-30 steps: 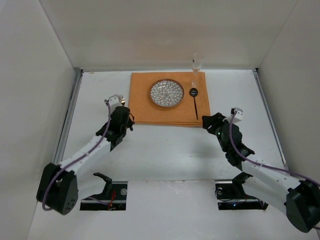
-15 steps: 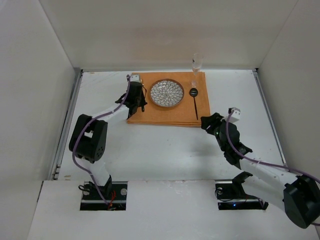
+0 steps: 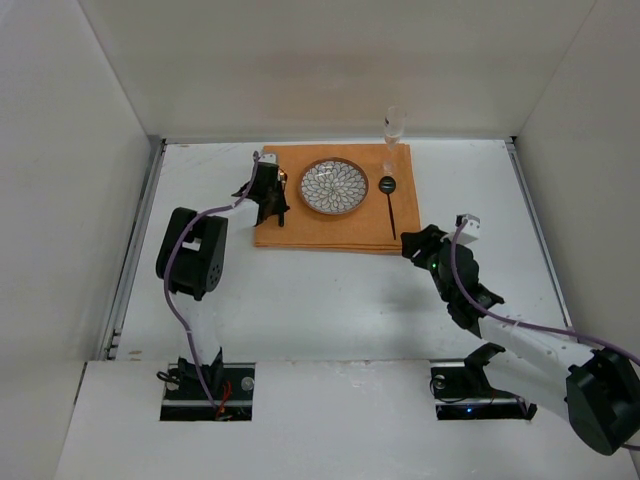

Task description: Set the dinner table for one person

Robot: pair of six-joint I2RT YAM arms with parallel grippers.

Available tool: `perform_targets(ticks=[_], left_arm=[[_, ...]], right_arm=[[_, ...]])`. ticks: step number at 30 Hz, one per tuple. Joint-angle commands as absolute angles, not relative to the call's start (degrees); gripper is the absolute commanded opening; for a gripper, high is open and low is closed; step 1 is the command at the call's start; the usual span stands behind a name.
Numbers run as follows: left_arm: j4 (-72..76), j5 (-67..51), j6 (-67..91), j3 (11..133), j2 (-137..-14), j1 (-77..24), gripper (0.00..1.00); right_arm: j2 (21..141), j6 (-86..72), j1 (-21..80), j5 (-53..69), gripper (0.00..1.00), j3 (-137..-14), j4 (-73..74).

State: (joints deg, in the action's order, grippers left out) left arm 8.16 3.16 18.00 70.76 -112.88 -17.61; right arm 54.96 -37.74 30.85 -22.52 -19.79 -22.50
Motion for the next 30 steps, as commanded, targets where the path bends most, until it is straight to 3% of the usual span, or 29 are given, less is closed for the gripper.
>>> perform_targets(ticks=[1,3,10,17,18,20,26,28,30], left_arm=[[6.85,0.79,16.88,73.04,-112.59,-17.71,0.05],[7.29,1.14,16.79,72.43,-112.06,-17.62,0.09],[6.77,5.79,17.05,70.76,-107.67,-18.32,0.41],[7.64,12.65,19.77,64.70,-98.54,-21.31,0.62],[7.99,13.27,20.04,63.47,-97.05,-21.83,0.68],[8.78,14.32,20.74,60.83,-94.15,-22.71,1.00],[9.32,19.24,25.30,51.79,-84.74,-24.47,1.00],[9.23,19.08,27.24,48.27,-81.67,-25.00,1.00],[8.88,18.28,28.12,44.67,-78.33,-25.53,1.00]], right_arm=[[55.02,-37.09,31.51,-22.68,0.58,-22.24,-26.02],[55.19,-37.09,31.51,-22.68,0.58,-22.24,-26.02],[55.81,-37.09,31.51,-22.68,0.59,-22.32,-26.46],[55.63,-37.09,31.51,-22.68,0.59,-22.24,-26.46],[55.63,-37.09,31.51,-22.59,0.59,-22.24,-26.46],[55.46,-37.09,31.59,-22.59,0.59,-22.24,-26.46],[55.28,-37.09,31.60,-22.59,0.56,-22.15,-26.46],[55.28,-37.09,31.77,-22.50,0.50,-22.24,-26.46],[55.98,-37.09,32.03,-22.50,0.38,-22.50,-26.37]])
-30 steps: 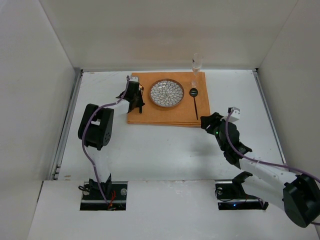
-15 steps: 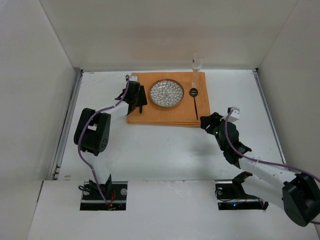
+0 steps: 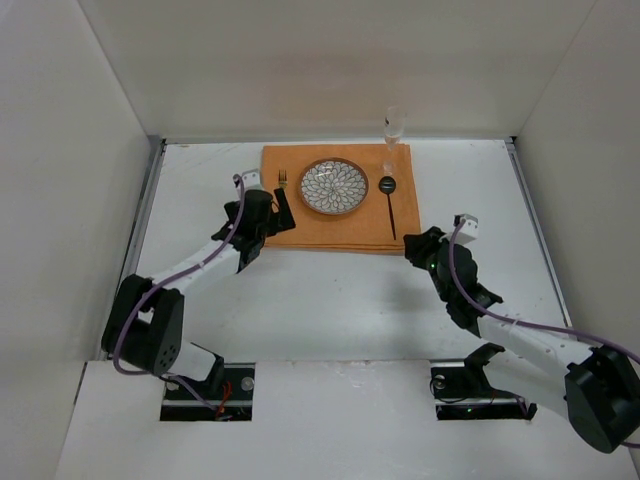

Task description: Set the dinner table for one person

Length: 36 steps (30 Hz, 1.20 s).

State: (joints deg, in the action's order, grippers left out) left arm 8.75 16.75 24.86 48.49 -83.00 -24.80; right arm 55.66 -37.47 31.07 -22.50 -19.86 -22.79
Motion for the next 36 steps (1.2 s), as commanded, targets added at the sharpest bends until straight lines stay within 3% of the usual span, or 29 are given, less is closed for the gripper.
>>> perform_targets(ticks=[1,4,10,15,23,36], left_arm=[[8.70,18.28,28.65,43.17,-77.09,-25.88,1.00],[7.74,18.11,31.54,37.28,-71.56,-27.28,1.00],[4.40,18.72,35.41,28.57,-60.83,-31.77,1.00],[-0.08,19.16,40.25,26.37,-56.43,-34.75,1.00],[-0.70,19.07,44.47,23.47,-51.25,-38.01,1.00],[-0.35,20.13,42.80,22.94,-50.10,-39.16,1.00]], right_arm=[[56.42,-37.09,32.03,-22.50,0.30,-22.76,-26.02],[57.83,-37.09,32.65,-22.15,0.15,-23.64,-25.40],[57.57,-37.00,32.83,-22.94,0.09,-24.00,-24.26],[55.99,-37.09,32.83,-24.95,0.14,-23.12,-24.61],[55.55,-36.56,32.91,-26.72,0.33,-22.15,-26.10],[55.55,-35.95,33.26,-26.89,0.34,-22.15,-26.28]])
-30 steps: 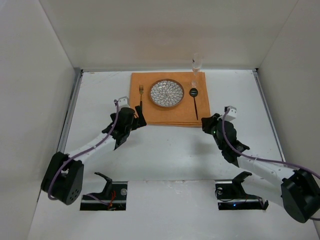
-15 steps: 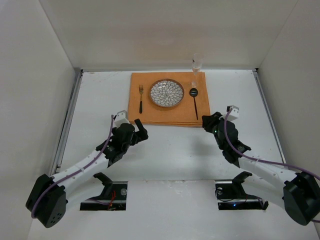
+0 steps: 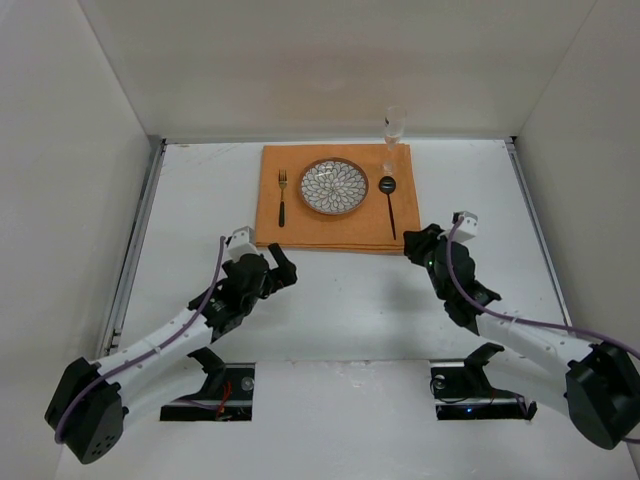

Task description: Set the dinner table for one person

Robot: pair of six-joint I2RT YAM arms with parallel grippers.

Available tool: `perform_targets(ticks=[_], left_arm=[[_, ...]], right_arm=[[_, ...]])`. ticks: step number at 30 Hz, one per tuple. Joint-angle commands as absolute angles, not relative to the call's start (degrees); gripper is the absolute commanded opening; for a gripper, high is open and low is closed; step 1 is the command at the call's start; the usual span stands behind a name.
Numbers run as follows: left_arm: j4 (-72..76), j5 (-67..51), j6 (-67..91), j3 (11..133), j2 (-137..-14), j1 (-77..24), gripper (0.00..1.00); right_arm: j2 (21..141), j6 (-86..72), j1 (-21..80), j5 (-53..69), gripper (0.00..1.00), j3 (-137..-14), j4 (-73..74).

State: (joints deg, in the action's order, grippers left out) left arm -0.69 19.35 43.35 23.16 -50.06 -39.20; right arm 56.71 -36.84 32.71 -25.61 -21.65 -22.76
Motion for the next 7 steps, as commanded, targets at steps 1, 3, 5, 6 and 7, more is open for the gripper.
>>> perform_targets(ticks=[1,3,5,6,7], left_arm=[[-0.26,20.13,42.54,23.11,-50.18,-38.98,1.00],[-0.18,20.21,41.84,23.73,-50.45,-38.89,1.00],[-0.79,20.91,40.70,24.60,-51.24,-38.72,1.00],[-0.53,21.44,40.17,24.87,-51.50,-38.98,1.00],[-0.53,21.88,40.08,25.22,-51.76,-39.41,1.00]], right_arm=[[55.37,-35.95,33.26,-26.89,0.34,-22.15,-26.28],[55.20,-35.95,33.26,-26.72,0.34,-22.15,-26.28],[55.11,-35.95,33.26,-26.72,0.34,-22.15,-26.28],[55.11,-35.95,33.26,-26.72,0.34,-22.15,-26.28],[55.11,-35.95,33.26,-26.72,0.34,-22.15,-26.28]])
